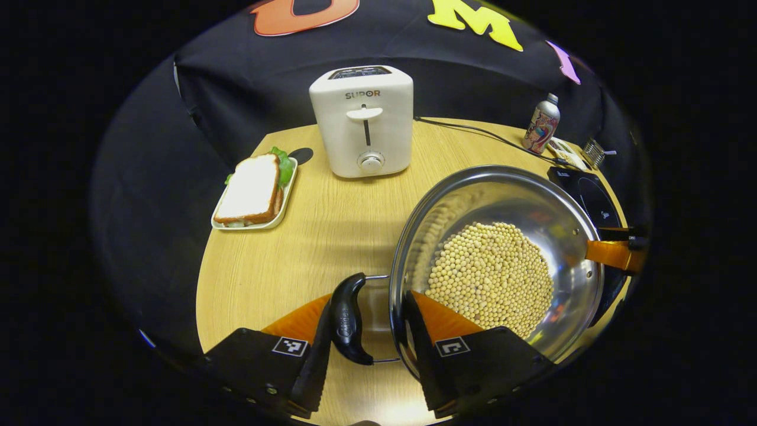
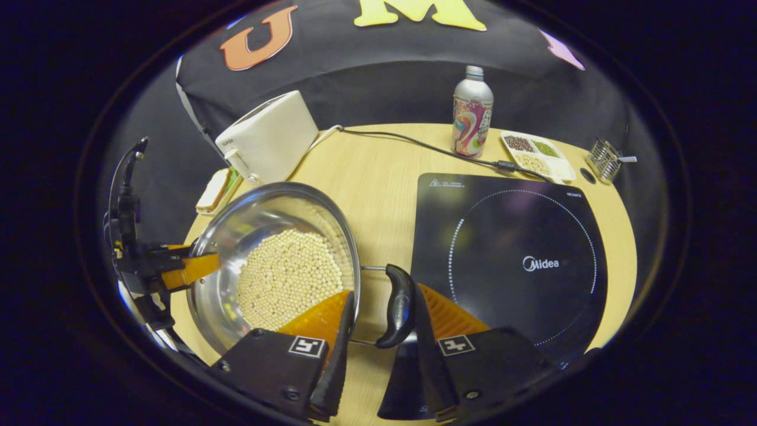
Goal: First push the handle of the pot to place it horizontally, then grasp the pot with both hands and set it on the induction cooktop.
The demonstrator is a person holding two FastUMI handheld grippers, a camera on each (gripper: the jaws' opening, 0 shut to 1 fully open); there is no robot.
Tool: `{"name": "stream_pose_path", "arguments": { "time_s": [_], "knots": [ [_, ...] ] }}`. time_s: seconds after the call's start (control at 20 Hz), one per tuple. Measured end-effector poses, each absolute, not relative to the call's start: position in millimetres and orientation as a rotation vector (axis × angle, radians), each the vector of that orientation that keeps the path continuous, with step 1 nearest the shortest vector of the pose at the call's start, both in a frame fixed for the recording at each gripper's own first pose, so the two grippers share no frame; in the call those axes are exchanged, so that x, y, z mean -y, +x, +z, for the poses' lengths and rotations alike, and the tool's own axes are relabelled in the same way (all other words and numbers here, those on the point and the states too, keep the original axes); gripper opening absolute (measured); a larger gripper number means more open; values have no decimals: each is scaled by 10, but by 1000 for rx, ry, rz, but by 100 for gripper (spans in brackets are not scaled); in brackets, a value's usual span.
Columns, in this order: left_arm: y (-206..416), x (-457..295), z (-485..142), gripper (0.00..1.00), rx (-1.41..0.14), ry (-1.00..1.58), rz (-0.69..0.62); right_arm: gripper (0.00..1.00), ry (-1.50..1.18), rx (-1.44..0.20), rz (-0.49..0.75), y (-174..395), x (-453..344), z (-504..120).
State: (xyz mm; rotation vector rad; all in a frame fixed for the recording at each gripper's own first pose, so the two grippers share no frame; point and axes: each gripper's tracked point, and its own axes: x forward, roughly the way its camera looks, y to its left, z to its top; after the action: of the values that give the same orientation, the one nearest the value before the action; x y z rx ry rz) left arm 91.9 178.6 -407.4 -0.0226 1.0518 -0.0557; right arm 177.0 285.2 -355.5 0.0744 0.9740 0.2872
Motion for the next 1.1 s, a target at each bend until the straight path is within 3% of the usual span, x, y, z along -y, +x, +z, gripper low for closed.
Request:
{"name": "stream_pose_path", "arguments": {
  "time_s": [0.05, 0.2, 0.35, 0.55, 0.6, 0.65, 1.1],
  "knots": [
    [905, -1771, -4060, 63, -1053, -20, -56, 52, 79, -980, 292, 1754, -2849, -3549],
    [852, -1769, -3927, 63, -1031, -10, -54, 57, 76, -958, 293, 1788, -2837, -3503],
    [786, -1821, -3847, 63, -1029, -32, -39, 52, 59, -932, 297, 1708, -2829, -3378],
    [720, -1770, -3647, 63, -1008, -26, -36, 54, 60, -907, 292, 1665, -2771, -3245],
    [720, -1754, -3595, 68, -1004, -26, -37, 51, 64, -903, 290, 1660, -2749, -3216],
    [711, -1734, -3531, 63, -999, -24, -38, 54, 68, -896, 286, 1637, -2724, -3176],
    [704, -1239, -3120, 63, -951, -14, -98, 52, 83, -832, 203, 1278, -2154, -2704]
  ]
}}
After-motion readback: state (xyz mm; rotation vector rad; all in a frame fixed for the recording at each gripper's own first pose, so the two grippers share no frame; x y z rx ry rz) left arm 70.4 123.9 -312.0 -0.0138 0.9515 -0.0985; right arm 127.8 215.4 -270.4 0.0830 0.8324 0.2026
